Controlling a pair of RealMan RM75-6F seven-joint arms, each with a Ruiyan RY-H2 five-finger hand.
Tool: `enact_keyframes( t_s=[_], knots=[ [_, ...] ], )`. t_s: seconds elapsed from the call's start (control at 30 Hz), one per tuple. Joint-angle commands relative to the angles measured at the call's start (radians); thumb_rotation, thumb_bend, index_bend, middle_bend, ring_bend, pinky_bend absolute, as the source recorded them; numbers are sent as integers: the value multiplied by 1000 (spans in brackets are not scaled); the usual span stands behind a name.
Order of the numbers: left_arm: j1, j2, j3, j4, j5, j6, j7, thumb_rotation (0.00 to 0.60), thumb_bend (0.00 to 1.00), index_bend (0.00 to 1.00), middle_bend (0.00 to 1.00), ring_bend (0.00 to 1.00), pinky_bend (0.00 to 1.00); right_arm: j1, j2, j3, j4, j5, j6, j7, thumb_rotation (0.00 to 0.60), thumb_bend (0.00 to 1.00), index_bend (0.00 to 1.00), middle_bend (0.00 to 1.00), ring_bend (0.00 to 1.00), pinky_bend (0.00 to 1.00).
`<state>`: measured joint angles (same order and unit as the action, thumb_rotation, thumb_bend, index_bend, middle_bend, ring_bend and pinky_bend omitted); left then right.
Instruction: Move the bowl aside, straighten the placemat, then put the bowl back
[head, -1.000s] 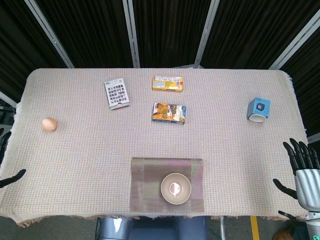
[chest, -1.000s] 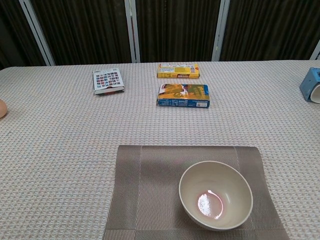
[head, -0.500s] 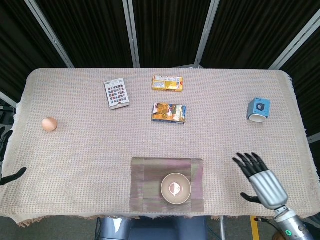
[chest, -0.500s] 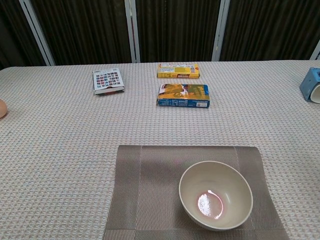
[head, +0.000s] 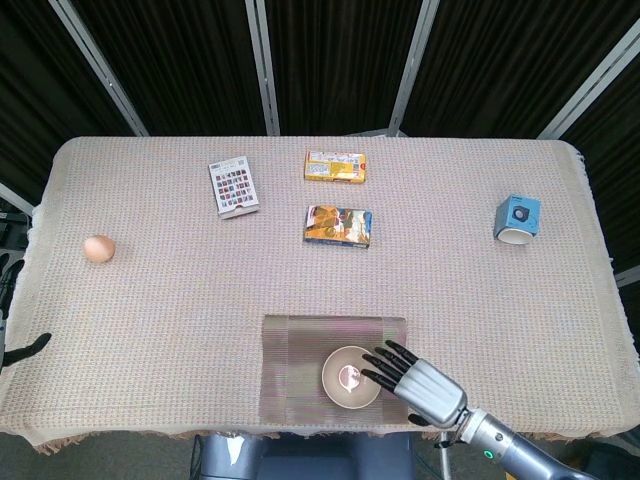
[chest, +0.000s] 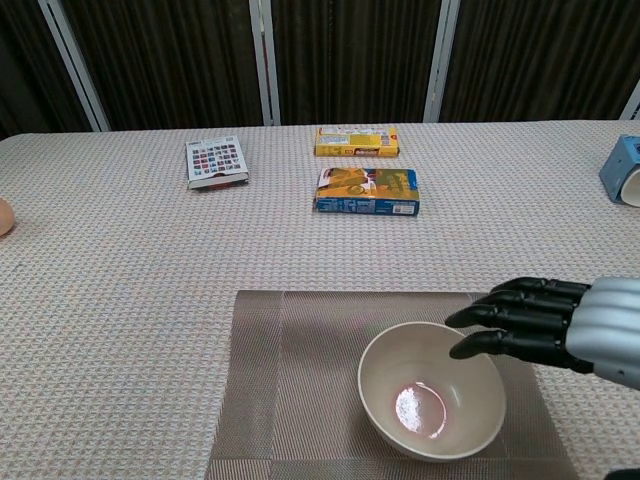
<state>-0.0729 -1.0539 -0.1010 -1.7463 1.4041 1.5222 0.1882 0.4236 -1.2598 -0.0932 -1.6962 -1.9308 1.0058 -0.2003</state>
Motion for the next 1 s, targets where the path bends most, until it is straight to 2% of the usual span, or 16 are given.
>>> enact_keyframes(
  t_s=[0.03,0.2,0.27,0.3,0.37,0.43,0.47,0.53,0.57,0.63,0.77,1.0],
  knots=[
    [1,2,1,0,3,2,-6,600,0,0,0,0,0,9,-32,0,3,11,-23,-28,600,0,127,0,0,0],
    [0,5,2,-1,6,2,-14,600,0,0,0,0,0,18,-84,4,29,33,-44,-69,600,2,168,0,0,0],
    [0,6,2,-2,8,2,-15,600,0,0,0,0,0,21,-105,6,50,43,-52,-85,600,52,209,0,0,0],
    [0,6,2,-2,9,2,-15,600,0,0,0,0,0,22,-114,6,58,47,-55,-89,600,93,240,0,0,0],
    [0,6,3,-2,8,1,-16,600,0,0,0,0,0,24,-137,3,78,57,-56,-86,600,238,404,0,0,0],
    [-1,7,2,-1,5,-1,-18,600,0,0,0,0,0,23,-157,0,95,55,-37,-68,600,316,521,0,0,0],
    [-1,7,2,-1,4,-1,-19,600,0,0,0,0,0,23,-165,0,105,51,-27,-61,600,353,464,0,0,0],
    [-1,8,1,0,1,-2,-21,600,0,0,0,0,0,22,-185,1,134,40,4,-44,600,393,475,0,0,0],
    [-1,8,1,0,1,-2,-22,600,0,0,0,0,0,21,-198,1,152,34,27,-27,600,406,512,0,0,0],
    [-1,10,1,-1,2,-1,-24,600,0,0,0,0,0,20,-216,-2,183,26,60,10,600,411,648,0,0,0],
    [0,13,2,-3,3,1,-29,600,0,0,0,0,0,21,-237,-7,233,10,126,93,600,412,795,0,0,0],
    [0,14,2,-3,2,-1,-31,600,0,0,0,0,0,18,-235,21,281,1,260,192,600,414,758,22,0,0]
  ],
)
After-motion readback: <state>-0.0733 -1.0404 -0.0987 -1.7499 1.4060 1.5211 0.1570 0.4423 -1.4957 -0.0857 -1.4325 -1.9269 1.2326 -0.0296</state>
